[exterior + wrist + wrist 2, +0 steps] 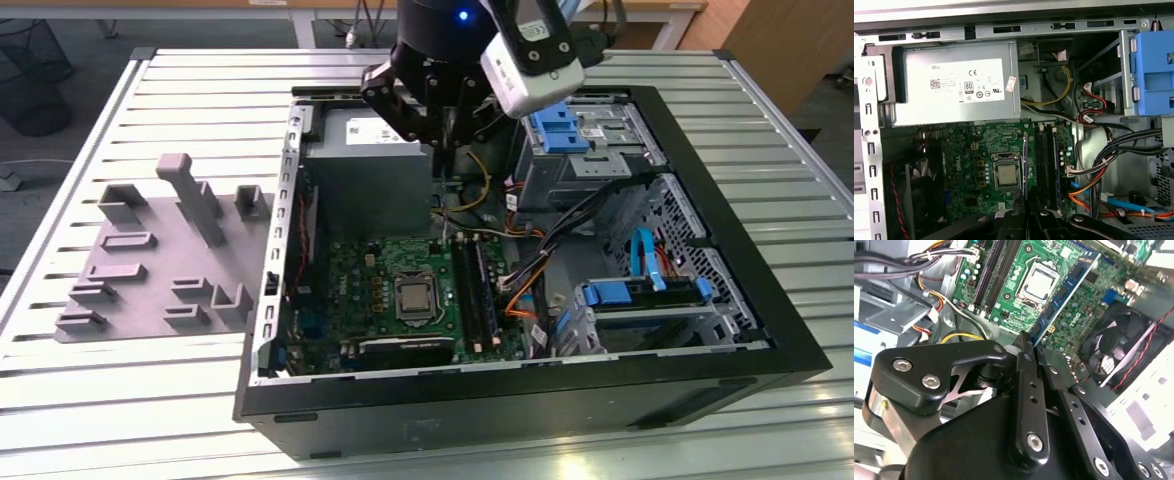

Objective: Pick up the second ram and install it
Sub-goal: 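Insert the second ram into the second slot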

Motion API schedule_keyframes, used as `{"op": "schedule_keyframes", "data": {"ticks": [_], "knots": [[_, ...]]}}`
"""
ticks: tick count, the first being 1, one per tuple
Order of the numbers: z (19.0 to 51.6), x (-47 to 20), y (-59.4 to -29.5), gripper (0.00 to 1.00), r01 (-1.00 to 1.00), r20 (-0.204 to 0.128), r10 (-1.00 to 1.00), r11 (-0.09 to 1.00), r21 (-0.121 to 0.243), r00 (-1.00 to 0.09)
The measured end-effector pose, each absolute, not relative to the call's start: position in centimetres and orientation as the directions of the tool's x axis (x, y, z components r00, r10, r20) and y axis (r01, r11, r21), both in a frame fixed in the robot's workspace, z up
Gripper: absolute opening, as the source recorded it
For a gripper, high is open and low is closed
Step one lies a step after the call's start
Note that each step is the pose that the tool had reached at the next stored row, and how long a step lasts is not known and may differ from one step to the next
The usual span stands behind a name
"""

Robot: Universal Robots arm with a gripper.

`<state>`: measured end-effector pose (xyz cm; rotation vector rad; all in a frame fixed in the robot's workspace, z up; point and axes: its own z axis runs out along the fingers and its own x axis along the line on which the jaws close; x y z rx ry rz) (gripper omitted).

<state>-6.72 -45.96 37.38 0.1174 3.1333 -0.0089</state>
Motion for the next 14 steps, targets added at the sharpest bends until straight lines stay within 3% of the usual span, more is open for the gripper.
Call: {"op": "schedule_keyframes", "data": {"ticks": [14], "knots": [[35.7,-5.6,-46.0,0.14,0.054,-0.006,0.054,0.999,-0.006,-0.999]]}}
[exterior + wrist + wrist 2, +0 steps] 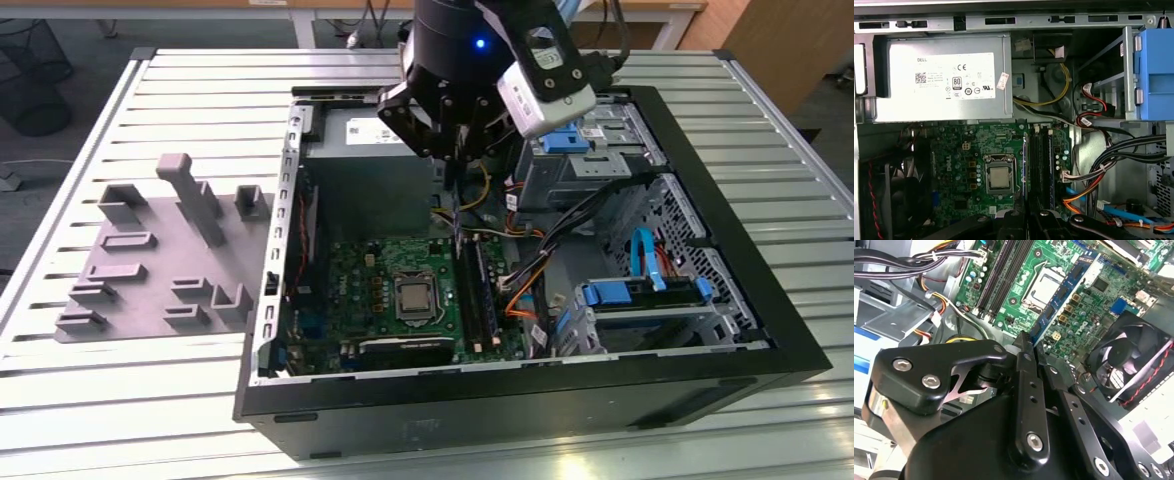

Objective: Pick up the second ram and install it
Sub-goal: 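Insert the second ram into the second slot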

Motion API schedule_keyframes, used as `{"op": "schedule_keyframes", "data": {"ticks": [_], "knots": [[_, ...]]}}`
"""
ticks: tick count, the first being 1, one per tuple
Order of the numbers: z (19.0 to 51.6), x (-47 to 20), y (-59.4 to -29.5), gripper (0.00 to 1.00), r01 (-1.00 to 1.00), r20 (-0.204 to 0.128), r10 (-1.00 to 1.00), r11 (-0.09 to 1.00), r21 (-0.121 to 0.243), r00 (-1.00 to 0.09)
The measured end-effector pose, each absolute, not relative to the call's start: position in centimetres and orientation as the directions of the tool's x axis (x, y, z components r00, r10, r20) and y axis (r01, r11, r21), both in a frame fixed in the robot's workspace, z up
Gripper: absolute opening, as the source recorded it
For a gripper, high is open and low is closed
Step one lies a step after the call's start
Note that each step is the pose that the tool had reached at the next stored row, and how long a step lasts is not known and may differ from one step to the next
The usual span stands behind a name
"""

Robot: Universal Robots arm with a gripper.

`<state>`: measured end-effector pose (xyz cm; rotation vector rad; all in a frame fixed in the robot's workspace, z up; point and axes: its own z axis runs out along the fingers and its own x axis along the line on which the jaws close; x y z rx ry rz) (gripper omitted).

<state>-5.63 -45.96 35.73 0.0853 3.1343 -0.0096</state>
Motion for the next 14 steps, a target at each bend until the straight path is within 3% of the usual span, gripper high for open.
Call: {"op": "schedule_keyframes", "data": {"ticks": [14], "knots": [[35.55,-5.63,-45.96,0.14,0.054,-0.006,0.054,0.999,-0.006,-0.999]]}}
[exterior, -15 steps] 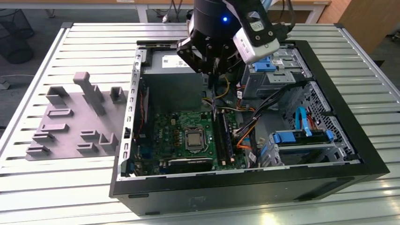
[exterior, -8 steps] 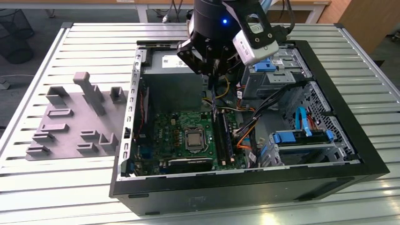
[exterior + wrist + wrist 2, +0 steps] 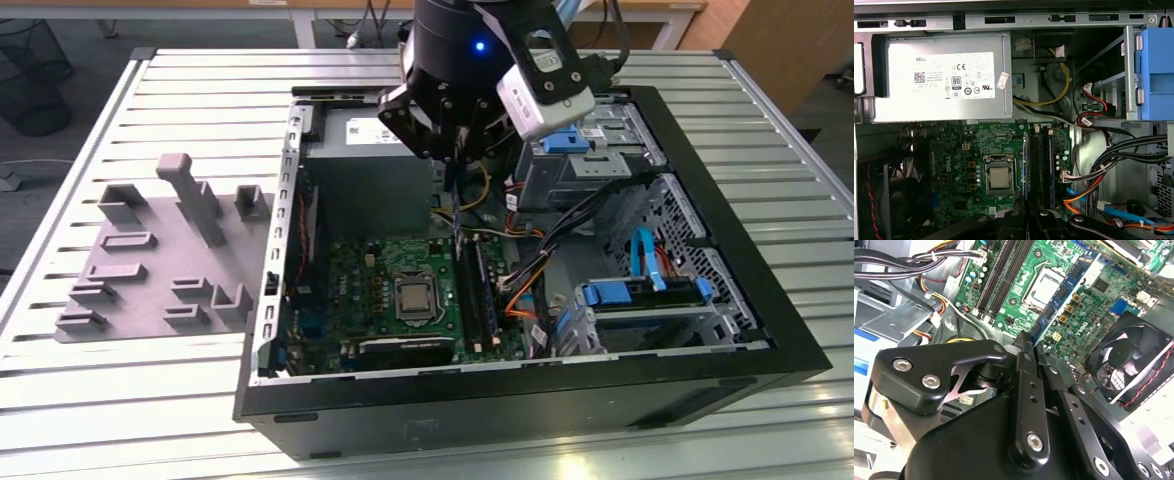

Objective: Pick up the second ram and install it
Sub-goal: 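Insert the second ram into the second slot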

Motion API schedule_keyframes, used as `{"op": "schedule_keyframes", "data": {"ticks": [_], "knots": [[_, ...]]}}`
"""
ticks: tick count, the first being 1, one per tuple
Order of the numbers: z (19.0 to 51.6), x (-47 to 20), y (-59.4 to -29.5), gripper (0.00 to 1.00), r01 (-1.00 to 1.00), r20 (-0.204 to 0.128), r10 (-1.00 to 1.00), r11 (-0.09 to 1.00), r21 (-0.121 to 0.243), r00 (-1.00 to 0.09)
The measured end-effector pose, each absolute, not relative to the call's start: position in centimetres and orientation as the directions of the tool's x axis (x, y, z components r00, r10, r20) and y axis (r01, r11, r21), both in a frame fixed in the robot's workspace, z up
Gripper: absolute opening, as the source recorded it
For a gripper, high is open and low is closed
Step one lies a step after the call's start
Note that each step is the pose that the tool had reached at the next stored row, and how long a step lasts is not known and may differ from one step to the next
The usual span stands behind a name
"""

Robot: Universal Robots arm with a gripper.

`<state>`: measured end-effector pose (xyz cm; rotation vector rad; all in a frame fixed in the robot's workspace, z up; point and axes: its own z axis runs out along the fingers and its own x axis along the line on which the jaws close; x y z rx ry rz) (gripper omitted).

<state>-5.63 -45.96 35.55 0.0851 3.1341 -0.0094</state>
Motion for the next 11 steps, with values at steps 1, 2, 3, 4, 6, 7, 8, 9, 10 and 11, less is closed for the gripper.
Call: {"op": "schedule_keyframes", "data": {"ticks": [1,2,3,4,6,7,8,9,10,11], "knots": [[35.5,-5.6,-46.0,0.14,0.054,-0.006,0.054,0.999,-0.006,-0.999],[35.5,-5.6,-46.0,0.14,0.051,-0.007,0.051,0.999,-0.006,-0.999],[35.5,-5.6,-46.0,0.14,0.037,-0.006,0.037,0.999,-0.006,-0.999],[35.4,-5.6,-46.0,0.14,0.019,-0.006,0.019,1.000,-0.006,-1.000],[35.2,-5.6,-46.0,0.14,0.003,-0.006,0.003,1.000,-0.006,-1.000],[35.1,-5.6,-46.0,0.14,0.003,-0.006,0.003,1.000,-0.006,-1.000],[35.0,-5.6,-46.0,0.14,0.003,-0.006,0.003,1.000,-0.006,-1.000],[34.8,-5.5,-46.0,0.14,0.003,-0.006,0.003,1.000,-0.006,-1.000],[34.6,-5.3,-46.0,0.14,0.004,-0.006,0.004,1.000,-0.006,-1.000],[34.5,-5.2,-46.0,0.14,0.005,-0.006,0.005,1.000,-0.006,-1.000]]}}
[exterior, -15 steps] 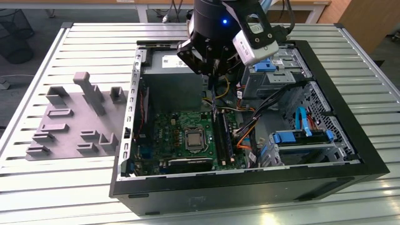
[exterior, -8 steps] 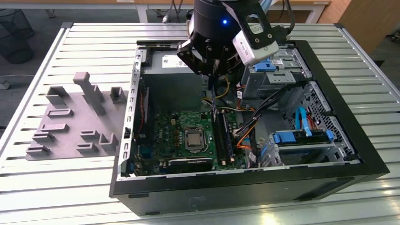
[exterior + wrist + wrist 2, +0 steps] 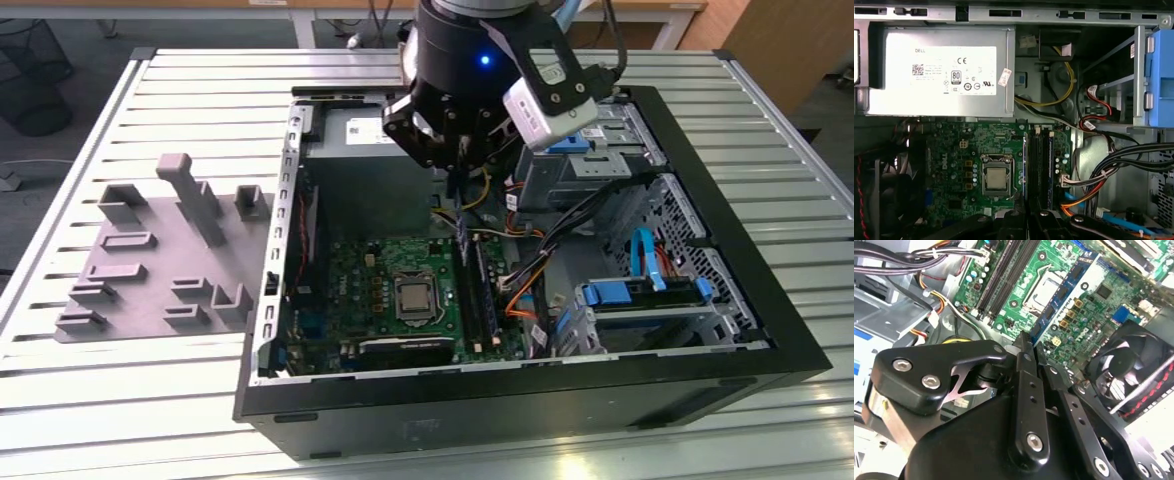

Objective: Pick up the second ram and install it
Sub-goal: 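Insert the second ram into the second slot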

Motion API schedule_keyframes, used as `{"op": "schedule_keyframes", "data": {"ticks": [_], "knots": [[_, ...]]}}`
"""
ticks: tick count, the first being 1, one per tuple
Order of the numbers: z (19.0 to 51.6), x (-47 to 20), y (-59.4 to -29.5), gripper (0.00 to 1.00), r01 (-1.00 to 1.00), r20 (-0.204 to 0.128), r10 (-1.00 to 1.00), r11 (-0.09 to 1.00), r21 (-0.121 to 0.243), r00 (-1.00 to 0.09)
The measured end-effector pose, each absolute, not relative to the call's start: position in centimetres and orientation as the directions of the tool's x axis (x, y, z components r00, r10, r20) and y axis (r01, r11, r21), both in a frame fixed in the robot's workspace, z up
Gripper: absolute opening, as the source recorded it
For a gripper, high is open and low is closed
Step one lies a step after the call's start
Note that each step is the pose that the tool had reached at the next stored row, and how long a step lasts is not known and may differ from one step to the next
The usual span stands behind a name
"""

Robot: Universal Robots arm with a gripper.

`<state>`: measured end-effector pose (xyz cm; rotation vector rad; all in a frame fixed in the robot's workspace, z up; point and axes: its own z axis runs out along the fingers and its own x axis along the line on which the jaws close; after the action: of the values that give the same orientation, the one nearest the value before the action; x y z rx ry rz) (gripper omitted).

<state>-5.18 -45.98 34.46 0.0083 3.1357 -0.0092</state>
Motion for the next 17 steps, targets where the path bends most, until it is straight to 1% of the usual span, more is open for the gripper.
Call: {"op": "schedule_keyframes", "data": {"ticks": [7,17], "knots": [[33.57,-4.97,-45.98,0.14,0.006,-0.007,0.006,1.000,-0.005,-1.000],[33.45,-4.97,-45.98,0.14,0.006,-0.007,0.006,1.000,-0.005,-1.000]]}}
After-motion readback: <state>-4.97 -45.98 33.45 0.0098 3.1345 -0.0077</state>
